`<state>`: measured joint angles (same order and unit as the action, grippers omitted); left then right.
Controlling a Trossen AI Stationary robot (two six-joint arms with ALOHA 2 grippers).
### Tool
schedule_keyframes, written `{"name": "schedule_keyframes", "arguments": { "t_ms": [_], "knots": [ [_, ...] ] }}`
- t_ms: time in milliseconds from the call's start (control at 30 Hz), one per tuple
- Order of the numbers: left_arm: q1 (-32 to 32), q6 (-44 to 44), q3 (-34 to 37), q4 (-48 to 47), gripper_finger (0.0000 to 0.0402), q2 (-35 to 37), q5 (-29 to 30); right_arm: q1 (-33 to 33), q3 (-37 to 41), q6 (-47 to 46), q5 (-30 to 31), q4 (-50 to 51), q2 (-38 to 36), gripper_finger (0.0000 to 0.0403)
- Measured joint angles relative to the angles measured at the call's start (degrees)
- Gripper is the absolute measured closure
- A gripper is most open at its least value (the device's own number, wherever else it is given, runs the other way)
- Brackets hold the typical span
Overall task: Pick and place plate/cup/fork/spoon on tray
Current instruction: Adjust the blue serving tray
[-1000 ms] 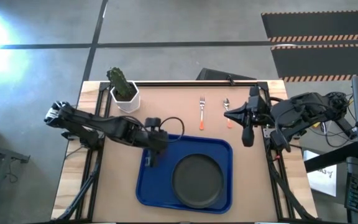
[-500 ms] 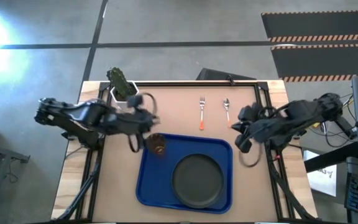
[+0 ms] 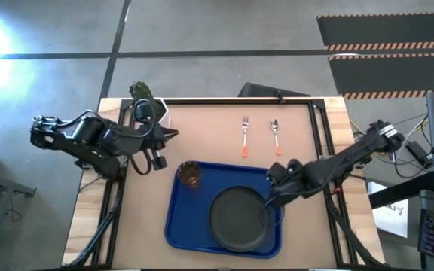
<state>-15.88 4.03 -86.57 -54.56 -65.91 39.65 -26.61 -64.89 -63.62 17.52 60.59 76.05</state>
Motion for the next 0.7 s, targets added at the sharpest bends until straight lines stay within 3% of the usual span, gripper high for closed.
{"name": "schedule_keyframes", "arguments": {
  "t_ms": [333, 700],
  "knots": [
    [0.0, 0.0, 2.8, 0.0, 0.0396, 0.4, 0.0, 0.0, 12.3, -6.1, -6.6, -10.1, 5.0, 0.0394],
    [0.0, 0.0, 2.8, 0.1, 0.0395, 0.4, 0.0, 0.0, 18.2, -10.5, -2.2, -24.9, 5.4, 0.0394]
  ]
}}
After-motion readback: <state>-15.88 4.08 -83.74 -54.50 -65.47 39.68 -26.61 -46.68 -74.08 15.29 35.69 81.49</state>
